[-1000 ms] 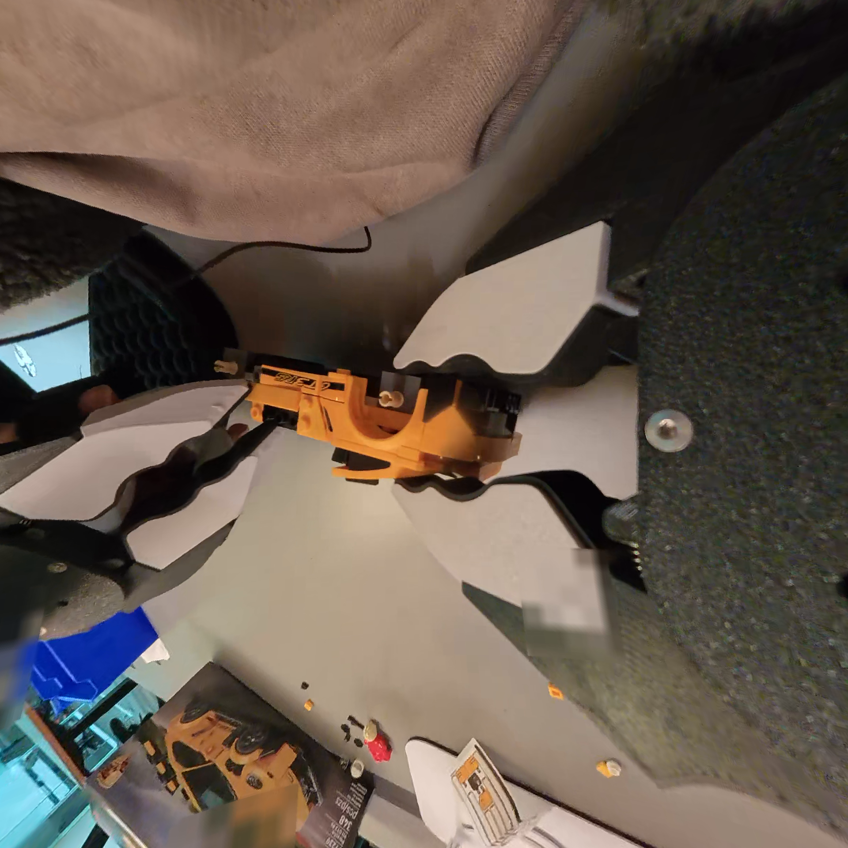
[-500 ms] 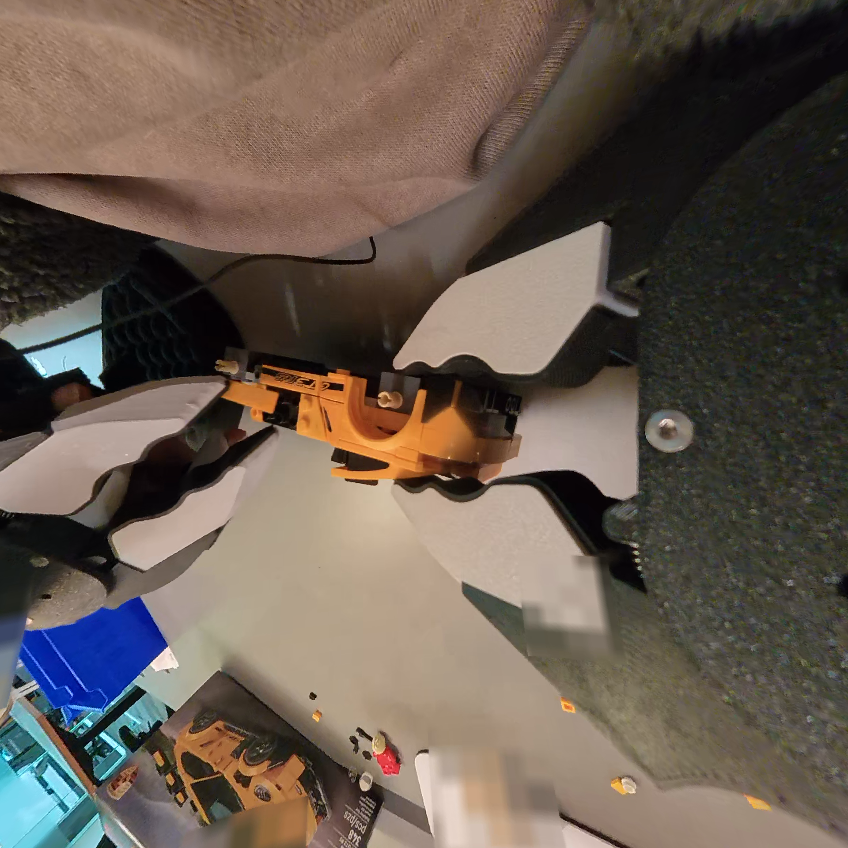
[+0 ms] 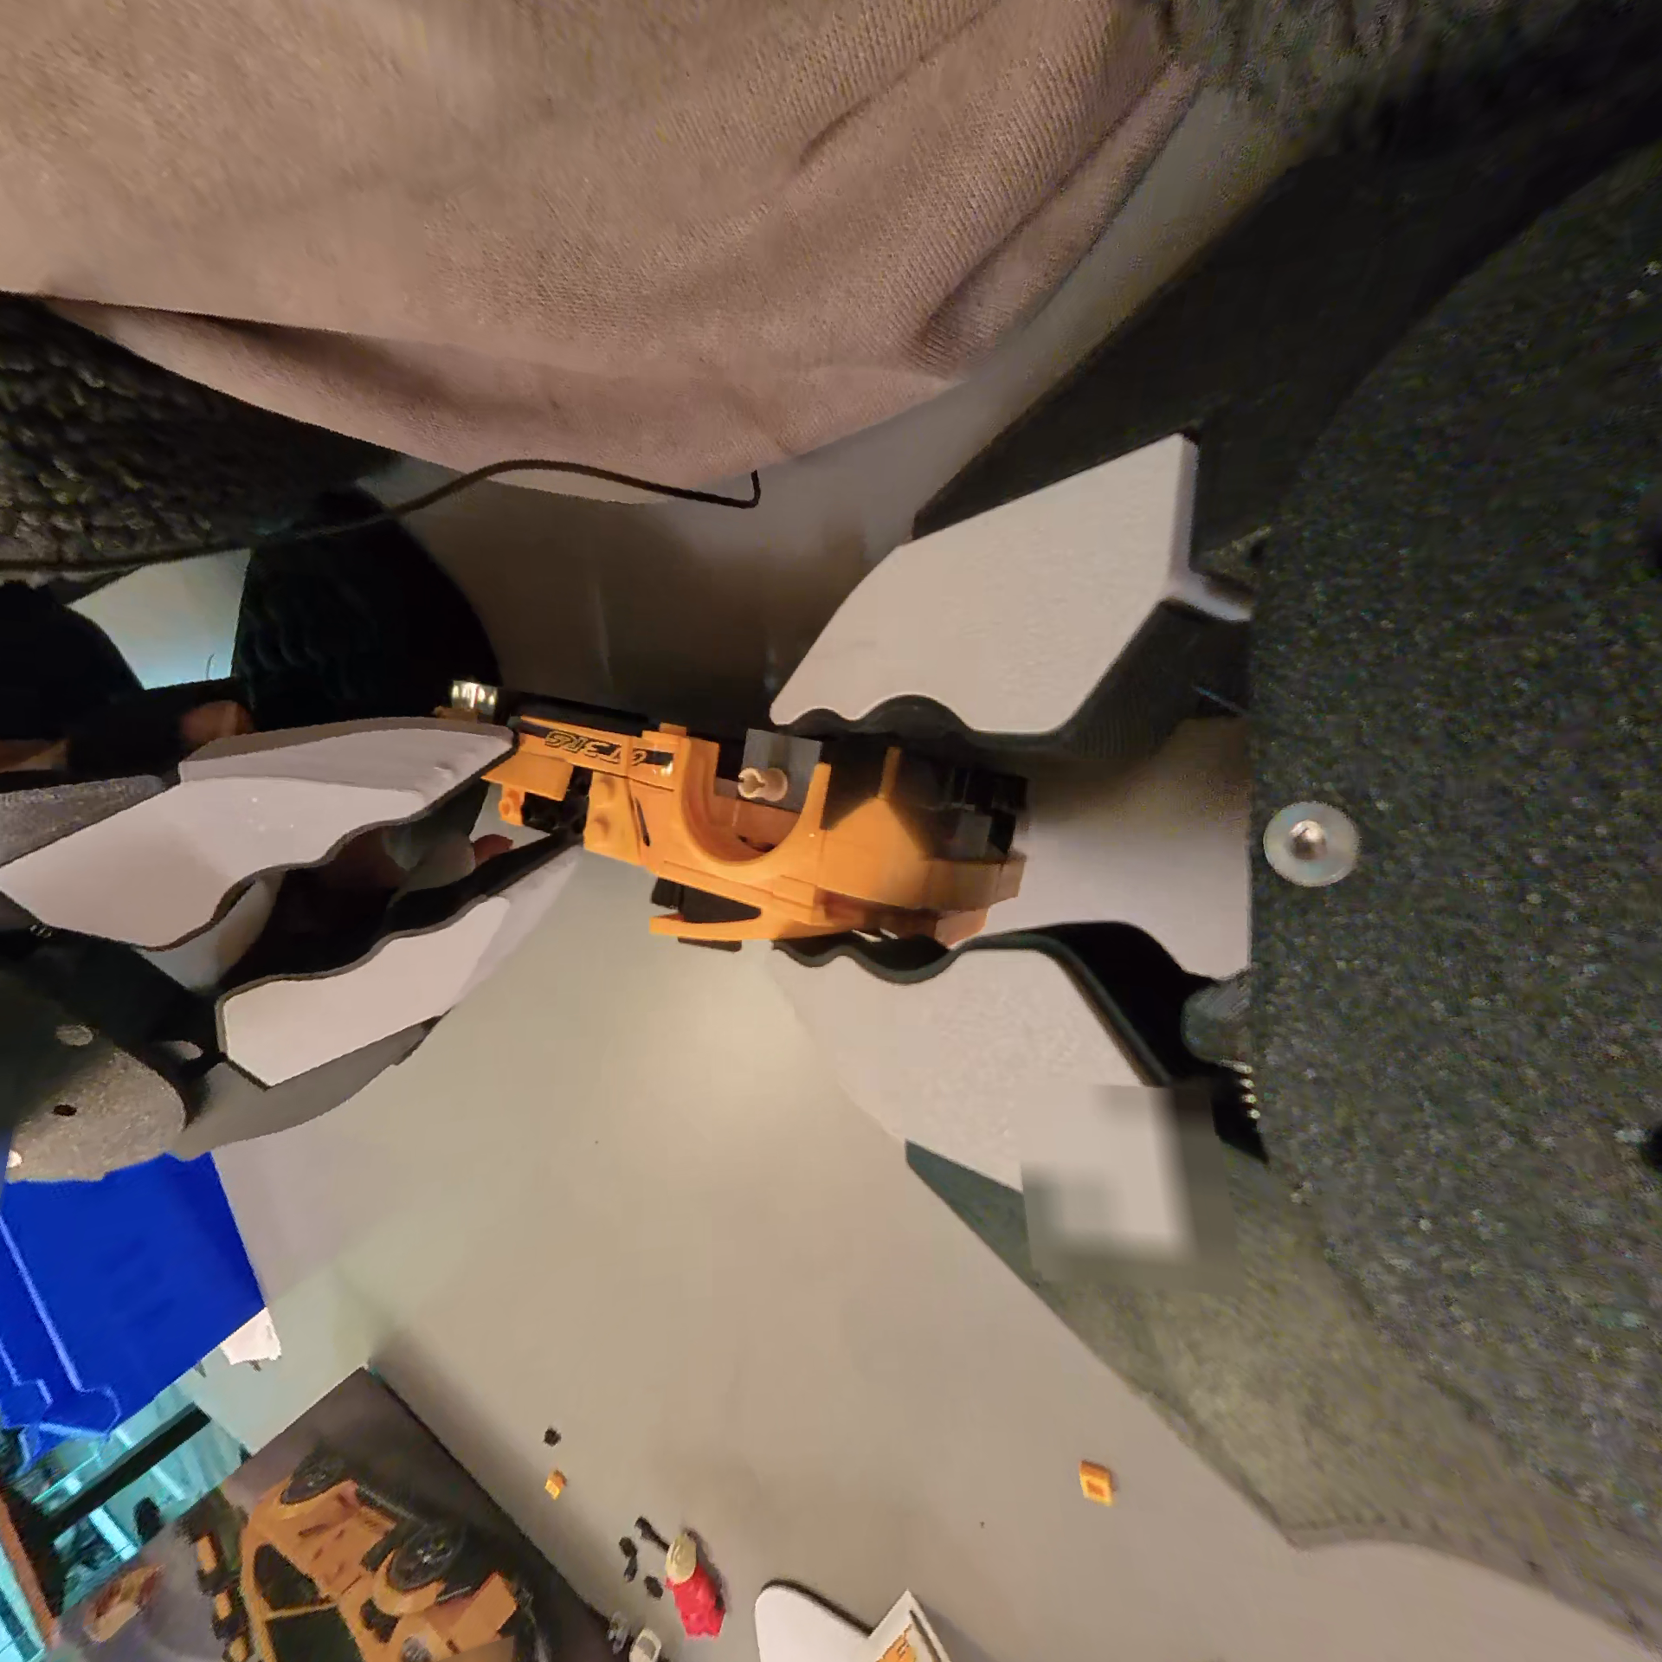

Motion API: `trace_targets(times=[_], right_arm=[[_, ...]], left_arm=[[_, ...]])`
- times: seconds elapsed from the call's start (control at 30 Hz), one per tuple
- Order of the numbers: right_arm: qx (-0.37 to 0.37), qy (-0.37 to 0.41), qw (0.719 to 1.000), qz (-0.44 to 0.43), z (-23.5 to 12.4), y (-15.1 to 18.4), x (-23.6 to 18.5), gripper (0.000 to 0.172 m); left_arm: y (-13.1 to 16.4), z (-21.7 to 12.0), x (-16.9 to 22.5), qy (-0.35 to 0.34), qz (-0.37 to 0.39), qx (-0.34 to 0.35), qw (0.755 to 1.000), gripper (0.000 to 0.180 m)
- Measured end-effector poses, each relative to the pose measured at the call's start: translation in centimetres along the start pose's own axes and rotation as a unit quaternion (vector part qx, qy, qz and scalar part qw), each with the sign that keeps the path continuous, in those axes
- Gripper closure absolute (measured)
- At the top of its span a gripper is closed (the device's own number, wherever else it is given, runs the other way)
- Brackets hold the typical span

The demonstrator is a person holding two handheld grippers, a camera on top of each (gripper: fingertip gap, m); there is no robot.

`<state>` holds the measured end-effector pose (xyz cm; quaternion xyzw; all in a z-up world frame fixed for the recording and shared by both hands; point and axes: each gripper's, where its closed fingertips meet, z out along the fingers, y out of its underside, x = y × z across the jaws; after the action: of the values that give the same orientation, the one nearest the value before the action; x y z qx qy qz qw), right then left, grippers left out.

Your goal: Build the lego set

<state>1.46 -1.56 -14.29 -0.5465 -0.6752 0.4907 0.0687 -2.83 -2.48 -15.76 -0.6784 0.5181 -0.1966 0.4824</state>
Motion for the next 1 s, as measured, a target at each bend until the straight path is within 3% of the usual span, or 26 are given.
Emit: trace_targets(times=[0.2, 0.5, 1.0], right_arm=[[0.038, -0.018, 0.998, 0.035, -0.3, -1.2, 0.2, 0.148], [0.035, 0.035, 0.999, 0.013, -1.9, -0.4, 1.2, 0.148], [0.057, 0.018, 0.998, 0.013, -0.1, -1.3, 1.2, 0.148]], left_arm=[[0.2, 0.0, -0.1, 0.029, -0.061, 0.007, 0.998, 0.140], [0.5, -0.1, -0.7, 0.063, -0.145, 0.018, 0.987, 0.140], [0.4, 0.1, -0.4, 0.059, -0.104, 0.022, 0.993, 0.140]])
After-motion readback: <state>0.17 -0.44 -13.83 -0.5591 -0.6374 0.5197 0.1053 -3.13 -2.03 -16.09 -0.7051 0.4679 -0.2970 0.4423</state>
